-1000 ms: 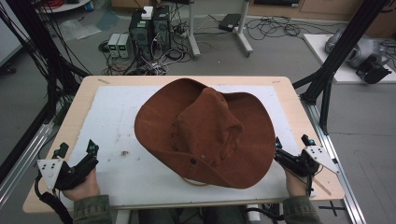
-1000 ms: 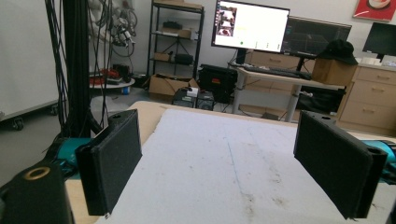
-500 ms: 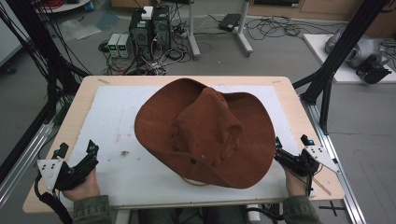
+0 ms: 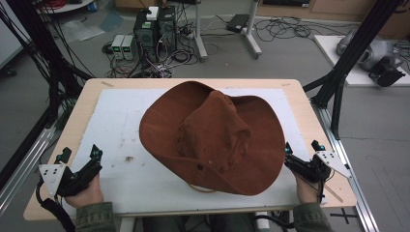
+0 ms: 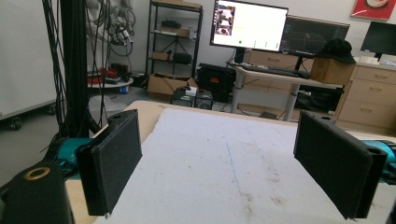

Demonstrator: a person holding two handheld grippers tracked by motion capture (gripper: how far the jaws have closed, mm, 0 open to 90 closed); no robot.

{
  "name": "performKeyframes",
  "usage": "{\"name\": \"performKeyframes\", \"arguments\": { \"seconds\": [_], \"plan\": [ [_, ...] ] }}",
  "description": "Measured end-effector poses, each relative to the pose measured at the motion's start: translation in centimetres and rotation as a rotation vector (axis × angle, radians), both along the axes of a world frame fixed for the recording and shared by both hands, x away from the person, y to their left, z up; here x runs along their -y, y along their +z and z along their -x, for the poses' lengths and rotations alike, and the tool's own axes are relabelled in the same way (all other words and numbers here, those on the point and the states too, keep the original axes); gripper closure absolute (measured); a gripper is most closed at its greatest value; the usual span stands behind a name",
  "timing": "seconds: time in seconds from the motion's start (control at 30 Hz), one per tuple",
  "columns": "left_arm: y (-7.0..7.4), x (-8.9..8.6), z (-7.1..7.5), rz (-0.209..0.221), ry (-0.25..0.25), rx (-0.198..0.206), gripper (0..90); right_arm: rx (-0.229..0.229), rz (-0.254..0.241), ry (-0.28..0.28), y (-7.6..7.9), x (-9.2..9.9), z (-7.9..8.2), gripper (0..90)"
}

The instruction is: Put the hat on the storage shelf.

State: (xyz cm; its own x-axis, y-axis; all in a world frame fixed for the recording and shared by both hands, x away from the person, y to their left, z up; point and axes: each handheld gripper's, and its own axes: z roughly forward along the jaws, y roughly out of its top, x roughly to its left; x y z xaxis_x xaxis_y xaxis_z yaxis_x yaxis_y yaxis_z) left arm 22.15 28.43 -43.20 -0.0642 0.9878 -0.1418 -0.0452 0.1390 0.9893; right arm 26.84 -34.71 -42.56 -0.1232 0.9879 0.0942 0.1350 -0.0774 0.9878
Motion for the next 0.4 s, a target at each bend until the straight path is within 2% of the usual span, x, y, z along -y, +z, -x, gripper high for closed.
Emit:
{"name": "performKeyframes", "arguments": {
  "seconds": [0.4],
  "plan": [
    [0.08,0.16,-0.12,0.001,-0.011,0.002,15.3,0.001,0.003,0.007,0.00,0.09,0.15,0.8]
  ]
}}
